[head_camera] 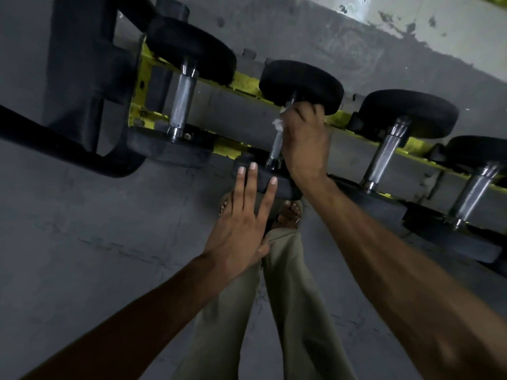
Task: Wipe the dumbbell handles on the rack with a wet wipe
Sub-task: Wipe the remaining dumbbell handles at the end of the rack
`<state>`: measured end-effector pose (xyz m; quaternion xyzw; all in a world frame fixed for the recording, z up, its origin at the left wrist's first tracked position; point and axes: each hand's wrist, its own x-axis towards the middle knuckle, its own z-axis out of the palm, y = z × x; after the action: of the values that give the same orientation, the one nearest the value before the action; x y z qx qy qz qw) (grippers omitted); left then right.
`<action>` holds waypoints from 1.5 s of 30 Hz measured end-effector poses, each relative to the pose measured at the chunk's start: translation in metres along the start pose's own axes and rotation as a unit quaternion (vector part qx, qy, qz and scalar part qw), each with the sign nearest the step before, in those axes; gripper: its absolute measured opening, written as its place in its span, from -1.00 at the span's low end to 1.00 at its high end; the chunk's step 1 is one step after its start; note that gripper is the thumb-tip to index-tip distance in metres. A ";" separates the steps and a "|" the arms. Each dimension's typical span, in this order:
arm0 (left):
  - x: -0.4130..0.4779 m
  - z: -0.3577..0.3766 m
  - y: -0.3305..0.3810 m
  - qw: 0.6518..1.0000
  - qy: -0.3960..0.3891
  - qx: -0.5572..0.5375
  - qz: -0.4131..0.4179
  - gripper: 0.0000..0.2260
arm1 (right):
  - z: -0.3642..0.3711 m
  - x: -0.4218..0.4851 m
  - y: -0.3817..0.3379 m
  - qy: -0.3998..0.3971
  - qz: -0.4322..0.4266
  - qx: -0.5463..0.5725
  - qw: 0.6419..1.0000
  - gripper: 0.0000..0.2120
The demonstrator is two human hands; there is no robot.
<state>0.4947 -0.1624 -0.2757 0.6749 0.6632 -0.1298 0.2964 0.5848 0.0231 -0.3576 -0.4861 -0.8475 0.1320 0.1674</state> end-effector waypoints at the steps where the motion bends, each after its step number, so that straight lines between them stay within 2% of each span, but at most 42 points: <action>1: 0.000 0.000 0.000 1.000 -0.001 0.000 0.001 0.22 | 0.001 0.004 0.006 -0.024 -0.051 -0.069 0.996 -0.77; 2: 0.000 0.000 -0.001 1.000 -0.003 0.002 0.003 0.22 | 0.000 0.008 0.012 -0.043 -0.076 -0.118 0.989 -0.72; 4: 0.000 -0.001 -0.003 1.000 -0.005 0.009 0.009 0.20 | -0.005 0.009 0.016 -0.075 -0.070 -0.163 0.981 -0.63; 6: 0.000 -0.004 -0.006 1.000 -0.011 0.016 0.013 0.18 | -0.016 0.004 0.008 -0.169 -0.093 -0.129 0.973 -0.62; 8: -0.002 -0.007 -0.005 0.999 -0.013 0.027 0.013 0.16 | -0.026 -0.001 0.002 -0.311 -0.187 -0.097 0.927 -0.69; 9: -0.002 -0.009 -0.005 0.999 -0.012 0.032 0.014 0.15 | -0.033 0.002 0.003 -0.344 -0.220 -0.102 0.907 -0.70; 10: -0.001 -0.010 -0.004 0.999 -0.011 0.033 0.013 0.14 | -0.038 0.011 0.006 -0.341 -0.220 -0.113 0.907 -0.69; 13: -0.003 -0.012 -0.003 0.999 -0.015 0.034 0.004 0.15 | -0.046 0.042 0.016 -0.249 -0.129 -0.119 0.952 -0.62; 15: -0.002 -0.010 -0.001 0.999 -0.018 0.040 0.003 0.17 | -0.046 0.045 0.010 -0.271 -0.105 -0.117 0.950 -0.69; 17: -0.001 -0.006 -0.001 0.999 -0.014 0.045 0.005 0.17 | -0.042 0.038 -0.013 -0.380 -0.131 -0.144 0.904 -0.81; 20: 0.000 -0.002 0.001 0.999 -0.008 0.039 -0.004 0.13 | -0.030 0.044 -0.062 -0.547 -0.171 -0.195 0.796 -0.83; 22: 0.000 -0.003 0.002 1.000 -0.009 0.025 -0.014 0.11 | -0.022 0.058 -0.077 -0.619 -0.150 -0.221 0.739 -0.89; 23: 0.000 -0.004 0.002 0.999 -0.011 0.022 -0.020 0.11 | -0.019 0.061 -0.079 -0.633 -0.145 -0.229 0.725 -0.91; 24: -0.001 -0.005 0.004 0.999 -0.014 0.021 -0.025 0.11 | -0.019 0.060 -0.078 -0.632 -0.145 -0.231 0.725 -0.92; 25: -0.001 -0.006 0.006 0.999 -0.017 0.023 -0.026 0.10 | -0.018 0.058 -0.072 -0.618 -0.146 -0.216 0.742 -0.91; 27: -0.001 -0.008 0.012 0.999 -0.021 0.027 -0.033 0.10 | -0.027 0.045 -0.055 -0.550 -0.160 -0.163 0.803 -0.83; 29: 0.001 -0.007 0.016 0.998 -0.023 0.037 -0.043 0.11 | -0.035 0.030 -0.032 -0.457 -0.174 -0.102 0.866 -0.83; 31: 0.002 -0.007 0.018 0.997 -0.025 0.036 -0.056 0.15 | -0.039 0.014 -0.013 -0.401 -0.174 -0.028 0.899 -0.88; 34: 0.003 -0.004 0.020 0.997 -0.015 0.041 -0.061 0.19 | -0.039 -0.005 0.005 -0.350 -0.098 0.055 0.930 -0.93; 36: 0.004 -0.003 0.021 0.997 -0.008 0.035 -0.069 0.22 | -0.034 -0.015 0.011 -0.320 0.017 0.096 0.942 -0.95; 39: 0.004 0.000 0.026 0.996 0.001 0.026 -0.085 0.27 | -0.023 -0.032 0.017 -0.313 0.196 0.160 0.915 -0.87; 42: 0.007 0.004 0.029 0.995 0.012 0.025 -0.093 0.26 | -0.009 -0.034 0.020 -0.310 0.283 0.209 0.883 -0.82; 43: 0.008 0.005 0.030 0.995 0.015 0.026 -0.094 0.25 | -0.005 -0.031 0.020 -0.309 0.317 0.241 0.864 -0.80; 45: 0.009 0.007 0.030 0.995 0.021 0.031 -0.094 0.25 | 0.000 -0.023 0.018 -0.301 0.403 0.366 0.783 -0.73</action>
<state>0.5265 -0.1575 -0.2795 0.6211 0.7255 -0.1627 0.2480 0.6100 0.0126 -0.3678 -0.6213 -0.4700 0.6270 0.0007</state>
